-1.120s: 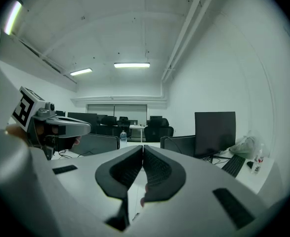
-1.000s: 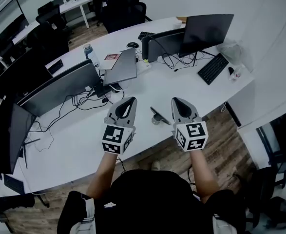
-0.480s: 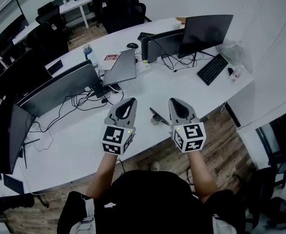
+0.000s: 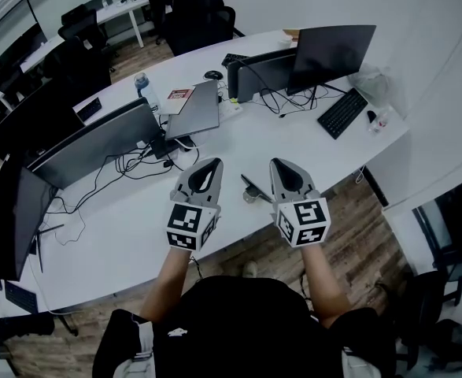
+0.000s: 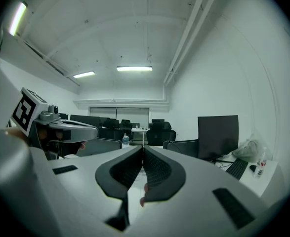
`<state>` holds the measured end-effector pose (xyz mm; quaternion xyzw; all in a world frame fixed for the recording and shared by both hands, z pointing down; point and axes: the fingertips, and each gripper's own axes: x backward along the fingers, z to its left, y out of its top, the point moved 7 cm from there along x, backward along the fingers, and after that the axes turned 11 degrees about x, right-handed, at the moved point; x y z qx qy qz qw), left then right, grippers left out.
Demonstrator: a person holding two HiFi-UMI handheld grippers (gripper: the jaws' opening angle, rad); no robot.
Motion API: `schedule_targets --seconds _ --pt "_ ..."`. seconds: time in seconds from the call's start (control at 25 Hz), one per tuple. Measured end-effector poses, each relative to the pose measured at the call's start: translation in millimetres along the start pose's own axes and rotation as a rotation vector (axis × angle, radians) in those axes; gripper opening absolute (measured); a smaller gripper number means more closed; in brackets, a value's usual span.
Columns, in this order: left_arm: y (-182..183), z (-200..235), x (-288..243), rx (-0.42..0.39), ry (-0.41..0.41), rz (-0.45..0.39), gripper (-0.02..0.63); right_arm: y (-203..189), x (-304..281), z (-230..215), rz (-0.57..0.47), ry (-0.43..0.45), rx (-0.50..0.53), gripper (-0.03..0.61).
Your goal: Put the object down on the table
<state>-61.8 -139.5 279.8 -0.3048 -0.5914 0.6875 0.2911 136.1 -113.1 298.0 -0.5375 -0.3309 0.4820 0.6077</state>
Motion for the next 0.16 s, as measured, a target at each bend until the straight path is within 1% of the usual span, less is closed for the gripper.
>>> schedule_targets --seconds 0.16 --pt "5.7 -3.7 -1.5 0.004 -0.002 -0.007 0.012 0.6 1.9 -0.8 -0.001 0.001 -0.006 0.025"
